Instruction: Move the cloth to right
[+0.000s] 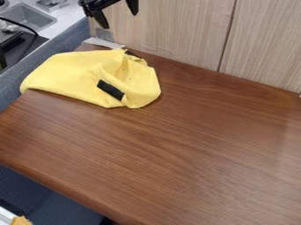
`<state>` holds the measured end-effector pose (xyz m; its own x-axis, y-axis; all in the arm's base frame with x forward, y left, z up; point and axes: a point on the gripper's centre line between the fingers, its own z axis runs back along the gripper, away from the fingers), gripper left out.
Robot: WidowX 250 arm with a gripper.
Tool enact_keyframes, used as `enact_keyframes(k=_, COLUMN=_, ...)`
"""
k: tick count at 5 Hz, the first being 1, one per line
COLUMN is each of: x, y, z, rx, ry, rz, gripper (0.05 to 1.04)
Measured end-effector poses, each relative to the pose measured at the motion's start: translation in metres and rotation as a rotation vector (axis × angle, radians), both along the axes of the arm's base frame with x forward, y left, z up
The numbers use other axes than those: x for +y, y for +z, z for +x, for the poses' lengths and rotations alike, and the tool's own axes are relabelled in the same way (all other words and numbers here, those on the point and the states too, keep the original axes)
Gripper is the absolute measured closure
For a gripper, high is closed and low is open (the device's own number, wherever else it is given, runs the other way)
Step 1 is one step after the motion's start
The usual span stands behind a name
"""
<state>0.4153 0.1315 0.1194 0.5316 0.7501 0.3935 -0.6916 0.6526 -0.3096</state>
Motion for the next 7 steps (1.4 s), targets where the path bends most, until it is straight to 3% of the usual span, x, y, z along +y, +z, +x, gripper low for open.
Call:
enact_keyframes(k=1, x=-0.001, y=-0.017, z=-0.001, rx=0.041, ry=0.004, rz=-0.015, gripper=0.083)
enact_keyframes(k=2, x=0.013, y=-0.043, z=-0.015, rx=0.114, ry=0.085, rz=-0.032, gripper=0.083)
enact_keyframes(k=3, x=0.036, y=-0.076, z=-0.037, rx=0.197, ry=0.187, rz=-0.032, gripper=0.083)
enact_keyframes(k=5, x=0.053, y=-0.115, z=-0.055, rx=0.301, ry=0.286, rz=-0.027, gripper=0.083)
enact_keyframes(k=7, x=0.04, y=-0.119, z=-0.046, rx=0.315, ry=0.238, rz=-0.035, gripper=0.083)
